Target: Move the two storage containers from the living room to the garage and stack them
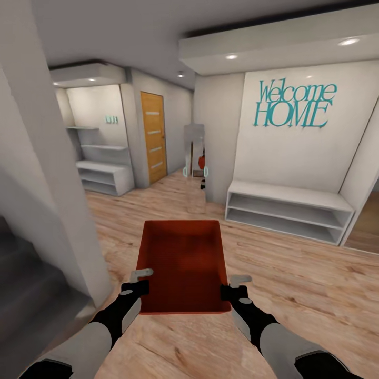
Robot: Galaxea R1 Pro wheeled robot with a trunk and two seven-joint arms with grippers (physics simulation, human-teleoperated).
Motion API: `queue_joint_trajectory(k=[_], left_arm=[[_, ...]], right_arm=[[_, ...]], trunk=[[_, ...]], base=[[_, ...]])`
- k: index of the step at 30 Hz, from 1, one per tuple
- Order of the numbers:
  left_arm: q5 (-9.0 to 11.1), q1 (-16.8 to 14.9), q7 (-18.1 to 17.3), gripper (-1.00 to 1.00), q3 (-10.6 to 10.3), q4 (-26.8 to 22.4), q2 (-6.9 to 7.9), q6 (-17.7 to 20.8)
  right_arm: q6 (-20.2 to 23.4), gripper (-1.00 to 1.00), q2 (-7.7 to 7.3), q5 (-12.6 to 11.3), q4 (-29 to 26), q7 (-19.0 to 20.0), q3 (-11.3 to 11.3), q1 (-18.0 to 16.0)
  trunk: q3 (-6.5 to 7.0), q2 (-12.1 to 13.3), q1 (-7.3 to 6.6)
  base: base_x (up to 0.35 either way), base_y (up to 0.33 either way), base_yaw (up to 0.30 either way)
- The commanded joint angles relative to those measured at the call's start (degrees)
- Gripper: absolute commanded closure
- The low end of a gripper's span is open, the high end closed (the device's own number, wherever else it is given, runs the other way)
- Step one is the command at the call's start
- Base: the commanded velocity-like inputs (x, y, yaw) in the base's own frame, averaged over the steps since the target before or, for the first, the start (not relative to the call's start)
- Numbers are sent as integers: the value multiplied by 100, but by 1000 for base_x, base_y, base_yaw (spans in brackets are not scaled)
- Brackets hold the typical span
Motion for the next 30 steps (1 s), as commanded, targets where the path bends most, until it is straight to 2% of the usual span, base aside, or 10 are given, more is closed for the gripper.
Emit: queue_joint_trajectory(k=[1, 30], left_arm=[[-47, -7, 122, 100, 313, -21, 272, 38], [-43, -7, 122, 100, 313, -21, 266, 38]], right_arm=[[-15, 100, -2, -61, 0, -26, 24, -4], [-23, 100, -2, -61, 3, -20, 21, -4]], trunk=[[-11, -12, 7], [-11, -12, 7]], base=[[323, 0, 0], [323, 0, 0]])
